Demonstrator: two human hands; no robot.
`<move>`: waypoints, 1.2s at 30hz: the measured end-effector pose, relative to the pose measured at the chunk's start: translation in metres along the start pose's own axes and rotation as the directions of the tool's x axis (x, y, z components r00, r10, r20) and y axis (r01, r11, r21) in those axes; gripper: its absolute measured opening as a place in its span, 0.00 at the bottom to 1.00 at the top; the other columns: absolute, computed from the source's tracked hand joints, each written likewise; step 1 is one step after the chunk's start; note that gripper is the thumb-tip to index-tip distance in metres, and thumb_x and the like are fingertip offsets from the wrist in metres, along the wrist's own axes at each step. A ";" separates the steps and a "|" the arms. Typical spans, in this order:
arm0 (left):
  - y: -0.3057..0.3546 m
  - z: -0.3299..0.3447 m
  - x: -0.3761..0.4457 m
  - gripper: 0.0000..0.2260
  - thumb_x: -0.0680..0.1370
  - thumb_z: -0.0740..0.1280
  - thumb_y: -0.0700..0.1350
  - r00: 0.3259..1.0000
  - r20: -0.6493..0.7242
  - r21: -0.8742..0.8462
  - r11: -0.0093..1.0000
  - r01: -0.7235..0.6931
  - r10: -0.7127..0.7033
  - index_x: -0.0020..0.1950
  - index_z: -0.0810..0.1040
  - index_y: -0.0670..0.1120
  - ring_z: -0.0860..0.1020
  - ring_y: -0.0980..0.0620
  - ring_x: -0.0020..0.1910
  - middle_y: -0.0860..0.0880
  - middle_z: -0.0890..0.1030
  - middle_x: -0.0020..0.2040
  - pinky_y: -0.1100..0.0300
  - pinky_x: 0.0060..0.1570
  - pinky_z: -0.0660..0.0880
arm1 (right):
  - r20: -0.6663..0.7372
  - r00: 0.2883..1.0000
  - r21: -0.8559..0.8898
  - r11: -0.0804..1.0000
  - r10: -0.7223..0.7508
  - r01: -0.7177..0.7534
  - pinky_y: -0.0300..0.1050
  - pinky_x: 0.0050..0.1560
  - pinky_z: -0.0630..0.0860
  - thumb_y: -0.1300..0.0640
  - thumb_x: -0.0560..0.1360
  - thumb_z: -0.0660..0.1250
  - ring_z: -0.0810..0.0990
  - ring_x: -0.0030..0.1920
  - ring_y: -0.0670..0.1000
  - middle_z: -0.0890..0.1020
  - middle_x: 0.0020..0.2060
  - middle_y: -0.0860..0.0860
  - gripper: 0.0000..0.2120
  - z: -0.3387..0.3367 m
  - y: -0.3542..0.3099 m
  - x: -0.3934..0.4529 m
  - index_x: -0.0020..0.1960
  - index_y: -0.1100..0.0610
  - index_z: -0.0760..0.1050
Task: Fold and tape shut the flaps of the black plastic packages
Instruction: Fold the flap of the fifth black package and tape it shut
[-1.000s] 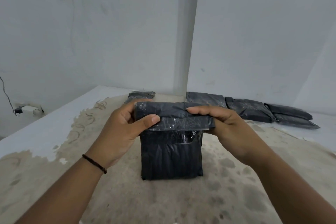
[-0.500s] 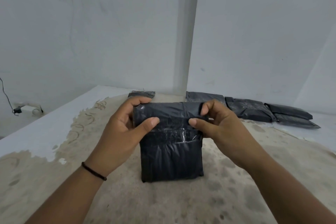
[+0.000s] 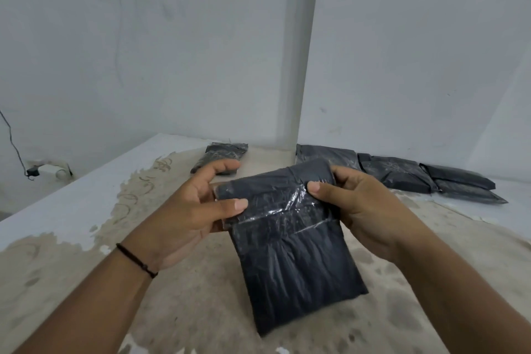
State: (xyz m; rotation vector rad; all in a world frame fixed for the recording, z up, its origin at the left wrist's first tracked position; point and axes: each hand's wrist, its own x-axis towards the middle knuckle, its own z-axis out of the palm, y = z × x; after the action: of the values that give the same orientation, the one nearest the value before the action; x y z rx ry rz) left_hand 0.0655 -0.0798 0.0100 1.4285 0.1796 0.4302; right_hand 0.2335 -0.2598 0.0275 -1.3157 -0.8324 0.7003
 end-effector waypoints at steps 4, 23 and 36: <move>0.021 0.010 -0.004 0.27 0.65 0.76 0.55 0.942 0.245 0.252 0.953 0.168 -0.230 0.61 0.78 0.47 0.80 0.42 0.54 0.39 0.81 0.57 0.51 0.53 0.77 | 0.158 0.977 -0.146 0.982 0.141 -0.118 0.40 0.41 0.80 0.64 0.67 0.71 0.84 0.42 0.53 0.85 0.45 0.59 0.14 -0.005 -0.022 -0.010 0.53 0.64 0.80; -0.046 0.150 -0.007 0.25 0.71 0.75 0.44 0.939 0.060 0.150 0.933 0.327 -0.339 0.64 0.67 0.46 0.83 0.49 0.47 0.44 0.82 0.51 0.53 0.50 0.80 | -0.455 0.830 -0.185 0.878 0.322 -0.442 0.57 0.57 0.78 0.61 0.75 0.68 0.85 0.48 0.56 0.86 0.49 0.55 0.27 -0.075 -0.001 -0.173 0.70 0.45 0.65; -0.096 0.151 0.005 0.29 0.69 0.59 0.71 0.869 0.478 0.721 0.507 -0.471 0.127 0.66 0.72 0.58 0.61 0.65 0.67 0.61 0.65 0.68 0.67 0.67 0.60 | -0.621 0.776 -0.672 0.432 0.114 -0.602 0.45 0.62 0.67 0.46 0.77 0.64 0.71 0.64 0.53 0.72 0.67 0.50 0.27 -0.089 0.016 -0.179 0.74 0.49 0.62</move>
State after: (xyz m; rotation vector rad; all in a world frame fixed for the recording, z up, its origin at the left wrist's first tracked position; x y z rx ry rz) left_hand 0.1439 -0.2242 -0.0612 2.4958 -0.2396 0.3627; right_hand 0.2121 -0.4546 -0.0150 -2.5481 -0.4115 0.1911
